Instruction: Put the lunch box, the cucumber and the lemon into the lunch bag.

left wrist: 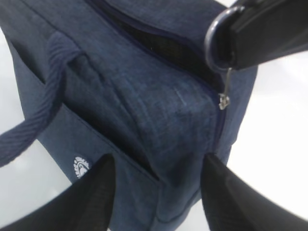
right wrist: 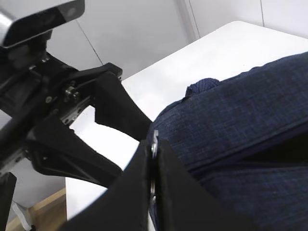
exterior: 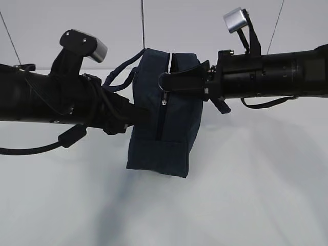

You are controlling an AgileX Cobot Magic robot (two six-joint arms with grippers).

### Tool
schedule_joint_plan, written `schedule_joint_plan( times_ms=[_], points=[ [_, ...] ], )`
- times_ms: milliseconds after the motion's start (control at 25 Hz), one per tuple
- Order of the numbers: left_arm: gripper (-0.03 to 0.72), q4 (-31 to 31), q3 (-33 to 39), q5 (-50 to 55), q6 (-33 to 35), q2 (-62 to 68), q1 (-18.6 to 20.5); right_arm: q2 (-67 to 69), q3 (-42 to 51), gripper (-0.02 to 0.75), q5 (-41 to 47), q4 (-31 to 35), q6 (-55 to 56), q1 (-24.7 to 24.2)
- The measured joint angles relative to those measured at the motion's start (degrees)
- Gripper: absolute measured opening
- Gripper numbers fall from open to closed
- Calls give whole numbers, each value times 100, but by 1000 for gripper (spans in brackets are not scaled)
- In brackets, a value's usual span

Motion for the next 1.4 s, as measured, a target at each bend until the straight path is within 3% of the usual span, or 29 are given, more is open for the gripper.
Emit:
schedule_joint_plan(
  times_ms=[400, 480, 640, 760, 1400],
  points=[
    [394, -131, -611, -12, 261, 649, 0, 0, 0, 7, -33, 0, 78, 0],
    [324, -142, -623, -12, 261, 696, 0, 0, 0, 7, -57, 0, 92, 0],
    [83, -142, -623, -2, 261, 707, 0, 0, -10, 7, -79, 0, 103, 0],
    [5, -142, -623, -2, 148, 707, 0, 0, -10, 7, -79, 0, 112, 0],
    [-5, -194, -372, 244, -65, 707, 0, 0, -321, 7, -319, 58, 124, 0]
  ],
)
